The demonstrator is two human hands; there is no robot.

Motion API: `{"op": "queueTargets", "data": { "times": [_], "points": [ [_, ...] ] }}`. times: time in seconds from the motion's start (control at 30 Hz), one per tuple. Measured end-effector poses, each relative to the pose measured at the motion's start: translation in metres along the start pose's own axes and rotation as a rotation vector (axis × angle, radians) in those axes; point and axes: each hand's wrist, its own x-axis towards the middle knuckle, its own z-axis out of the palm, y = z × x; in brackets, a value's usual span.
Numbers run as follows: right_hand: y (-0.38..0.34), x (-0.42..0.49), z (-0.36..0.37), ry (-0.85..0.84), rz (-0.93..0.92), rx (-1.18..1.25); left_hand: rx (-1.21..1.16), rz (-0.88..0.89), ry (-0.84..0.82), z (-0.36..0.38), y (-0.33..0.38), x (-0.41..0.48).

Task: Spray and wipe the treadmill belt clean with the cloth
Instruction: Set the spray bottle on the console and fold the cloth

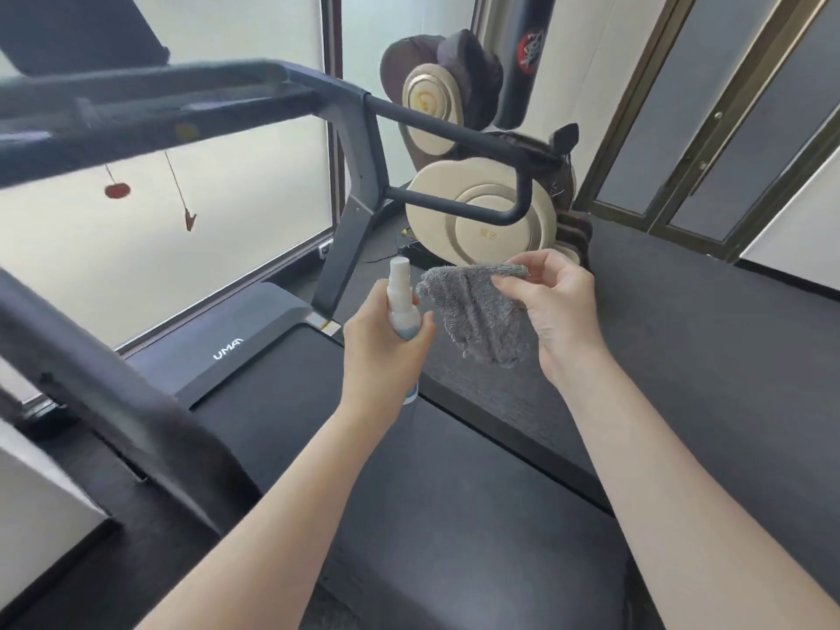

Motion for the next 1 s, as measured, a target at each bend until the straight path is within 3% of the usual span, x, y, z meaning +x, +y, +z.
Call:
{"op": "queueTargets", "data": {
  "times": [0.27, 0.57, 1.0],
  "points": [
    [-0.022, 0.029, 0.048, -0.097, -0.065, 0.027, 0.030, 0.027, 0.121, -0.044, 0.005, 0.044],
    [-0.033, 0.043, 0.135, -0.322, -0.049, 0.121, 0.130, 0.026, 0.301, -0.115, 0.008, 0.086],
    [-0.051, 0.036, 0.258, -0.301, -0.084, 0.058, 0.060, 0.082, 0.236, -0.218, -0.022, 0.153]
  ]
}}
